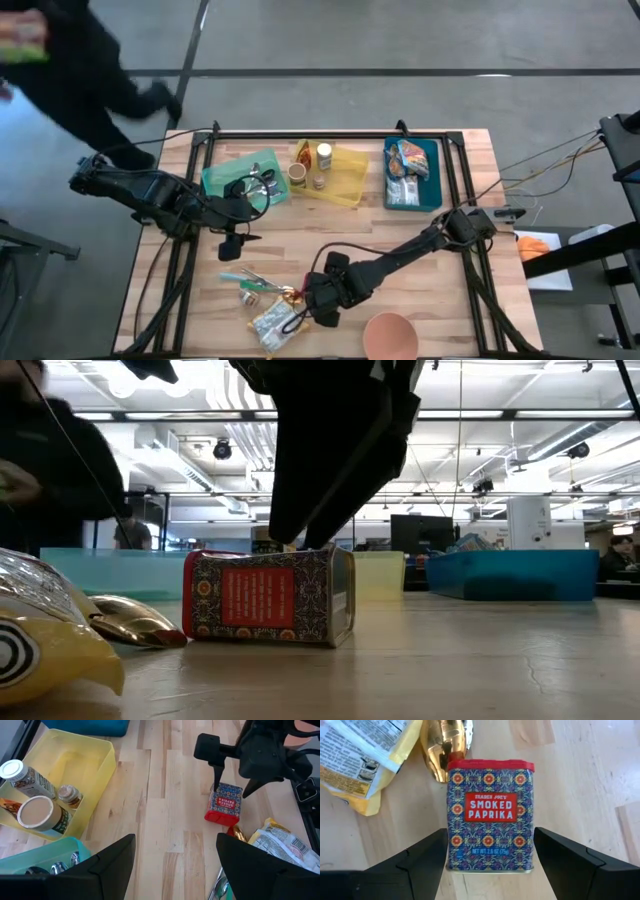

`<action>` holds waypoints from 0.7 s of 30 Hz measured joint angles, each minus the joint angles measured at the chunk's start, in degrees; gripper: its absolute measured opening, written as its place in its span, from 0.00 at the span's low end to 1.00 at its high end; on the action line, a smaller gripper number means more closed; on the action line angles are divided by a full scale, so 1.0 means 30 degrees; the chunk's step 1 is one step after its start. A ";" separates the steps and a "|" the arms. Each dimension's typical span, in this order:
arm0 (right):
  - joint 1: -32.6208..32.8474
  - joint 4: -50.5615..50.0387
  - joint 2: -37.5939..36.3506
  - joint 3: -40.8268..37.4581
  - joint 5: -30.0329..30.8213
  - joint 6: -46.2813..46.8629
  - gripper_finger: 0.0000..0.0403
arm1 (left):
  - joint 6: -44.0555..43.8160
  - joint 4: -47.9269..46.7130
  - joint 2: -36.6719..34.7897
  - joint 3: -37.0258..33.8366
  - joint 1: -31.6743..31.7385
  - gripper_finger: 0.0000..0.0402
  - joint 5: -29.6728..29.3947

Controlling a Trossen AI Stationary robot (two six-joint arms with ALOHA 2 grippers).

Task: Pick & Place Food Item
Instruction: Put the red seasoning can into the yellow bin

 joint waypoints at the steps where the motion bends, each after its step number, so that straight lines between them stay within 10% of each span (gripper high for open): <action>1: 0.0000 -0.0014 0.0000 -0.0008 0.0027 0.0073 0.72 | 0.0000 0.0000 0.0000 0.0000 0.0000 0.70 0.0000; 21: -0.0036 0.0120 -0.0062 -0.0176 -0.1679 -0.0363 0.72 | 0.0000 0.0000 0.0007 0.0000 0.0003 0.70 0.0000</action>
